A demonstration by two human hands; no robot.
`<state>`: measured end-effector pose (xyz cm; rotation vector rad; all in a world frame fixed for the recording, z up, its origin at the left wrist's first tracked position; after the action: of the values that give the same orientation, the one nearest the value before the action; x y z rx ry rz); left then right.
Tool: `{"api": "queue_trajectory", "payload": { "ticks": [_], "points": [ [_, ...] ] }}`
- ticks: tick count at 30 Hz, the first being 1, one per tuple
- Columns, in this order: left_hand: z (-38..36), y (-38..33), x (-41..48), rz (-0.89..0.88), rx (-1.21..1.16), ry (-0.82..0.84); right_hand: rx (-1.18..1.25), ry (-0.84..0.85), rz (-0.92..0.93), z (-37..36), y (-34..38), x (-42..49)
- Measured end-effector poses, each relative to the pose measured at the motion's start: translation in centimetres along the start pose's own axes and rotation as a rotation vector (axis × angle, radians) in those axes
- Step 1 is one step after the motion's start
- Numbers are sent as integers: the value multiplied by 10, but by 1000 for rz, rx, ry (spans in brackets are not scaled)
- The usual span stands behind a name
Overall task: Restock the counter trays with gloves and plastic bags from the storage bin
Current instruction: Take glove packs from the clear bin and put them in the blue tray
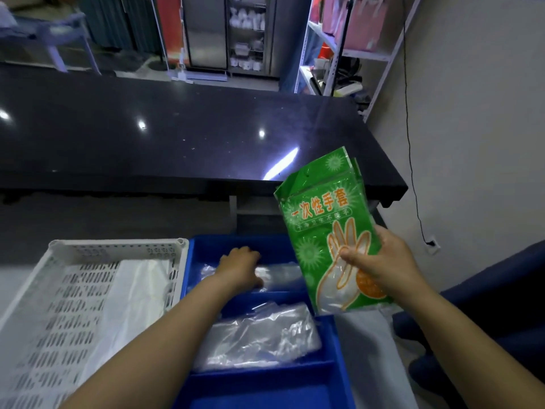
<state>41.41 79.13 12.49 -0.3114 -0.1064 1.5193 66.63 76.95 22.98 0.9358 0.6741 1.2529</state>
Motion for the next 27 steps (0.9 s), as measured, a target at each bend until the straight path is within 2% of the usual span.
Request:
{"api": "queue_trajectory", "payload": {
  "ticks": [5,9,12,16,19,21,27],
  "points": [
    [-2,-4,1,159,-85,79,0,37,33,3,0,10],
    [-7,1,-3,165,-215,102,4,87,54,2,3,16],
    [6,2,-10,64,-208,-54,12,101,113,0,9,21],
    [39,-3,-28,-121,98,-283,8,22,296,-5,33,31],
    [54,0,-52,-145,227,-306,-106,-39,472,-17,54,34],
    [59,9,-68,-139,251,-301,-227,-18,583,-33,60,33],
    [61,38,-113,-136,138,-228,-711,274,916,-98,50,25]
  ]
}}
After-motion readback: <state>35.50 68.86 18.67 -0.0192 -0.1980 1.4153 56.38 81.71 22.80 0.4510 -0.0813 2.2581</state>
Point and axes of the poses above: each hand's wrist, its own x-axis towards the middle knuckle, its own z-axis out of the back of the hand, y = z × x, the point moved 1 cm from there along x, towards the middle knuckle, and after that the axes turned 14 degrees about -y, right-handed, at the moved point
